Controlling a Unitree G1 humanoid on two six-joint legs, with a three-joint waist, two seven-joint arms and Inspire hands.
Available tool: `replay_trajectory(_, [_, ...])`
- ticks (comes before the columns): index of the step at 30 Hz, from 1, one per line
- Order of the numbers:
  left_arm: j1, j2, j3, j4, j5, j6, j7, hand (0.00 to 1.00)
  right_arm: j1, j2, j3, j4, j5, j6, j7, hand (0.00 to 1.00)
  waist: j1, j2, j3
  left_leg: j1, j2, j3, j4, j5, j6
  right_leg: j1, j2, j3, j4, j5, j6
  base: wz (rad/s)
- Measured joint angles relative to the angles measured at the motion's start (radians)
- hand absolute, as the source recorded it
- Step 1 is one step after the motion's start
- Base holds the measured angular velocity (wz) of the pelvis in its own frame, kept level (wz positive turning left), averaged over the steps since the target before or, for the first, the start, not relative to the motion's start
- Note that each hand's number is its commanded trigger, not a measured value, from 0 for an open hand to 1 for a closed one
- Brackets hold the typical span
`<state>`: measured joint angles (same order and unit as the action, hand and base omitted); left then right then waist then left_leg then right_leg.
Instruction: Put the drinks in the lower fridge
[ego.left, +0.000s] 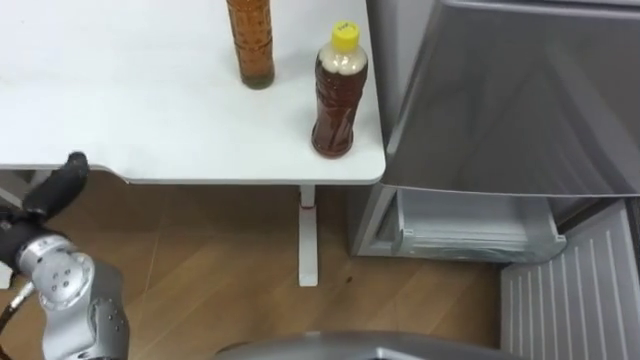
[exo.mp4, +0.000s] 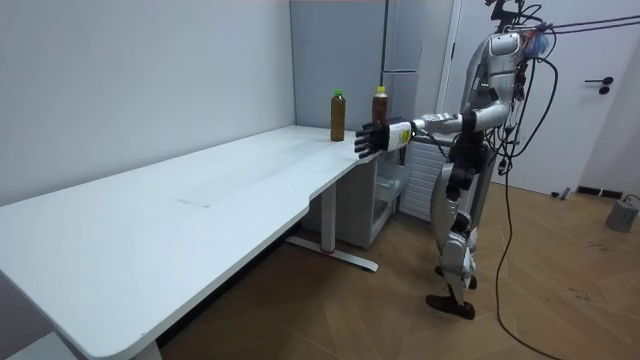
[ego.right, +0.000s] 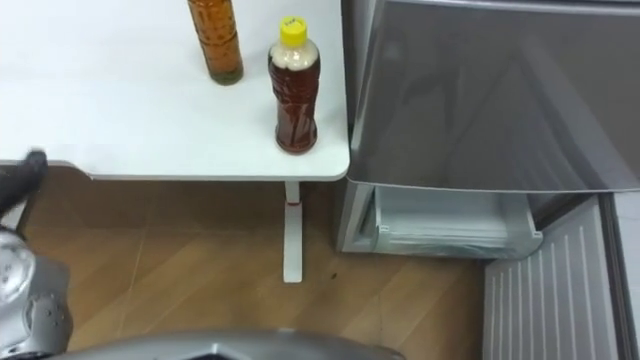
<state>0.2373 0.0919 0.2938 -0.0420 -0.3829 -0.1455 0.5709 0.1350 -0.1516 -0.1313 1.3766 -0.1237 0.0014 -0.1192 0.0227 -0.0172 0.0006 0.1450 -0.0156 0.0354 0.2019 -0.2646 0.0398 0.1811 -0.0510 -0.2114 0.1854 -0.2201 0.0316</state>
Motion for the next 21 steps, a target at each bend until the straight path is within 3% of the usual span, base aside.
replay_trajectory(4, [-0.003, 0.008, -0.019, -0.172, 0.006, 0.000, -0.035, 0.00, -0.008, 0.000, -0.001, 0.000, 0.000, 0.003, 0.009, 0.00, -0.022, -0.003, 0.0041, 0.000, 0.000, -0.004, 0.003, 0.000, -0.001, 0.001, 0.001, -0.006, 0.000, 0.000, 0.000, 0.02])
replay_trajectory(9, [-0.022, 0.014, -0.070, -0.278, 0.008, 0.014, -0.117, 0.00, -0.039, 0.001, 0.000, 0.012, 0.001, 0.014, 0.024, 0.00, -0.040, 0.000, 0.0080, -0.002, -0.005, -0.012, 0.005, 0.001, -0.001, 0.002, 0.001, -0.002, -0.002, 0.000, 0.000, 0.03])
replay_trajectory(14, [-0.079, 0.035, -0.134, -0.343, 0.022, 0.017, -0.257, 0.00, -0.070, 0.000, 0.002, 0.021, 0.000, 0.010, 0.045, 0.00, -0.046, -0.004, 0.0133, -0.017, 0.000, -0.011, 0.005, 0.001, 0.000, -0.011, 0.001, 0.008, -0.002, 0.000, 0.000, 0.01])
replay_trajectory(21, [-0.134, 0.046, -0.198, -0.392, 0.025, 0.043, -0.414, 0.00, -0.069, -0.002, 0.028, 0.029, -0.011, 0.009, 0.047, 0.00, -0.065, 0.001, 0.0098, -0.014, 0.000, -0.004, 0.007, 0.002, -0.001, -0.017, 0.002, 0.019, -0.002, 0.000, 0.000, -0.04])
